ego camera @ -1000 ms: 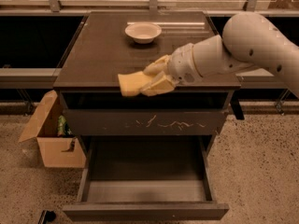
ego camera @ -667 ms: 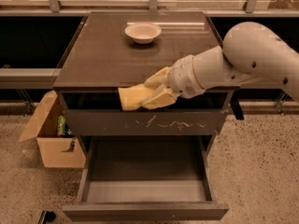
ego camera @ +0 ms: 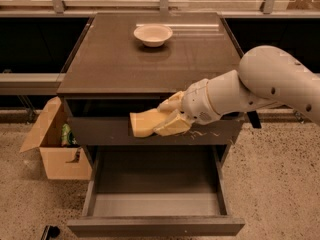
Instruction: Place sponge into middle drawer
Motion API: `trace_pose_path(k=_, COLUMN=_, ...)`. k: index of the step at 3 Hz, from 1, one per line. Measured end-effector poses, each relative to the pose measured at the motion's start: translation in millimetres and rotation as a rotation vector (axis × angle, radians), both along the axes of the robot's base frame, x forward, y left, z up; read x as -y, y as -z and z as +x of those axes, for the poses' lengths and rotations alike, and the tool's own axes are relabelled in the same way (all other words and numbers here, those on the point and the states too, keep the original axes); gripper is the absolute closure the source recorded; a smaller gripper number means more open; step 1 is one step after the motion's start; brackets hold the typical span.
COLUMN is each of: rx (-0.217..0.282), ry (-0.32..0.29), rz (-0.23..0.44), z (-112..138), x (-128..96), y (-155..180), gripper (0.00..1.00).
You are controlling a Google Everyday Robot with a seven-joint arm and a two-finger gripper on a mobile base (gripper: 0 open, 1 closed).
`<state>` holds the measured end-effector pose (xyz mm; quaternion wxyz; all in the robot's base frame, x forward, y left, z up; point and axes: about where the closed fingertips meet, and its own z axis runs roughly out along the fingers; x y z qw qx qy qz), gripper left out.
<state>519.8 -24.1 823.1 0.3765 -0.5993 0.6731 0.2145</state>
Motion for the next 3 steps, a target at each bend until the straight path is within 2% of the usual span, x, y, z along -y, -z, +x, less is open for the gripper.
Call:
trace_pose_path(k=1, rx=-0.078, ry=0.020, rz=0.006, z=-15.2, x=18.5, y=48.3, gripper=1.00)
trace_pose_path(k=2, rx=-0.147, ry=0.034, rz=-0.025, z=-33.6, x=31.3, y=95.4, gripper=1.00)
trace_pose_path(k=3, rx=-0.225, ry=0.066, rz=-0.086, z=-46.8, x=43.7, y=162.5, gripper=1.00)
